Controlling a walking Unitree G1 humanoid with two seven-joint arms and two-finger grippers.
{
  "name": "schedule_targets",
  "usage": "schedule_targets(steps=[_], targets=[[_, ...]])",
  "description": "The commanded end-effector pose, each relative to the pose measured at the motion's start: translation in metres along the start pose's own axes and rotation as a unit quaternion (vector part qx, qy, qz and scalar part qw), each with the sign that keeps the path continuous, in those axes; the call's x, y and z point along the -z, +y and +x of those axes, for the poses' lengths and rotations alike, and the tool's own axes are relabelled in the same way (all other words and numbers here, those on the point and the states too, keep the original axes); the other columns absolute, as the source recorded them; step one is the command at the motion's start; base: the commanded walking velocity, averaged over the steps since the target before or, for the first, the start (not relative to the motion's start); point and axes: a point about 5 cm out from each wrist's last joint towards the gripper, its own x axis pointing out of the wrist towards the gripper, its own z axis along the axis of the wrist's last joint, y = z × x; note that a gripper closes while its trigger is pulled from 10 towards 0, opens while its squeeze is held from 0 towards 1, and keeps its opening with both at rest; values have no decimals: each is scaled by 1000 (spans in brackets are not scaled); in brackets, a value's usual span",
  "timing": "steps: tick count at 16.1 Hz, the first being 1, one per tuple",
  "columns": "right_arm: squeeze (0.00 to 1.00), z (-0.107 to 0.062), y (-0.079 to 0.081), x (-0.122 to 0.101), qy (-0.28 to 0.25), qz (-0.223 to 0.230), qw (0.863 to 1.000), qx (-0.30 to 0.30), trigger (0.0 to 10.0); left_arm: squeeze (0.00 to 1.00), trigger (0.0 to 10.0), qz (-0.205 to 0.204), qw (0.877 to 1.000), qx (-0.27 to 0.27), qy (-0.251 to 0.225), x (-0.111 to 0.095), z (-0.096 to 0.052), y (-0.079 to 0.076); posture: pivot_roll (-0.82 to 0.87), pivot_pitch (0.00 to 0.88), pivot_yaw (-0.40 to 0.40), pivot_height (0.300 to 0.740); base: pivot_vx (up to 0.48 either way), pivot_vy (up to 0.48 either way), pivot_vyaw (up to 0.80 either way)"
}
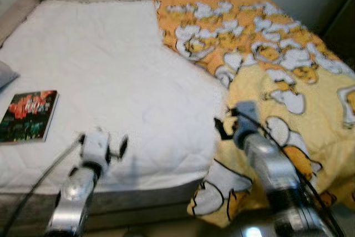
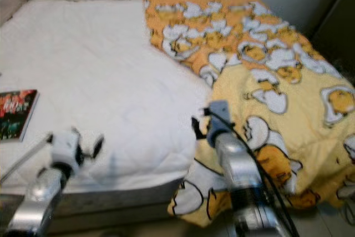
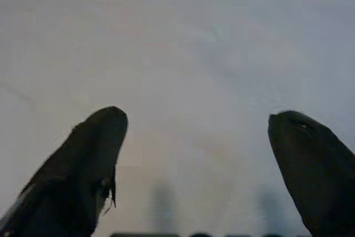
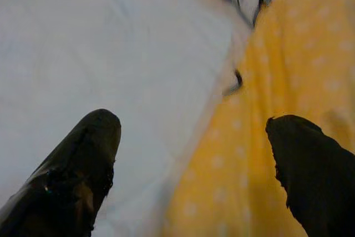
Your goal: Clean up the room
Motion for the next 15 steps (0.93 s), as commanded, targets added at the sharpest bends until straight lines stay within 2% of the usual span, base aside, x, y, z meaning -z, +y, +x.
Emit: schedule_targets(steps=[1, 2, 3, 4, 5, 9, 10, 11, 12, 13, 14, 15], targets=[[1000, 10, -8, -1, 16, -10, 1000, 23, 10000, 306, 10000, 26, 998, 50, 13, 8, 3, -7, 212, 12, -38, 740, 0, 0, 0], [1000, 16, -7, 1, 34, -25, 999, 23, 10000, 306, 10000, 40, 996, 73, 29, 16, 6, -10, 225, 22, -31, 740, 0, 0, 0], [631, 20, -8, 3, 48, -34, 998, 29, 10000, 306, 10000, 53, 993, 93, 43, 21, 8, -12, 228, 25, -30, 740, 0, 0, 0], [67, 23, -10, 5, 62, -48, 996, 39, 10000, 306, 10000, 65, 990, 106, 60, 27, 10, -14, 239, 32, -23, 740, 0, 0, 0], [0, 25, -11, 6, 69, -52, 995, 44, 10000, 306, 10000, 73, 988, 116, 70, 30, 11, -13, 256, 48, -20, 740, 0, 0, 0], [0, 26, -14, 16, 99, -30, 993, 61, 9922, 302, 10000, 109, 978, 143, 104, 43, 10, -21, 341, 121, -29, 740, 0, 0, 0], [0, 26, -15, 19, 104, -37, 992, 66, 9294, 306, 10000, 113, 978, 142, 107, 44, 10, -19, 349, 131, -31, 740, 0, 0, 0], [0, 25, -16, 23, 108, -32, 991, 70, 5804, 310, 10000, 114, 978, 139, 106, 43, 11, -18, 373, 161, -34, 740, 0, 0, 0], [0, 25, -17, 25, 110, -28, 991, 72, 4902, 310, 10000, 114, 978, 143, 100, 44, 9, -19, 379, 167, -34, 740, 0, 0, 0], [0, 24, -18, 28, 113, -13, 991, 74, 3020, 306, 10000, 107, 978, 158, 82, 44, 6, -23, 404, 197, -36, 740, 0, 0, 0], [0, 23, -19, 31, 116, -3, 990, 76, 2980, 306, 10000, 102, 978, 169, 70, 43, 4, -25, 421, 217, -35, 740, 0, 0, 0], [0, 22, -21, 33, 117, -7, 990, 80, 706, 314, 10000, 100, 979, 169, 60, 39, 7, -25, 430, 225, -35, 740, 0, 0, 0]])
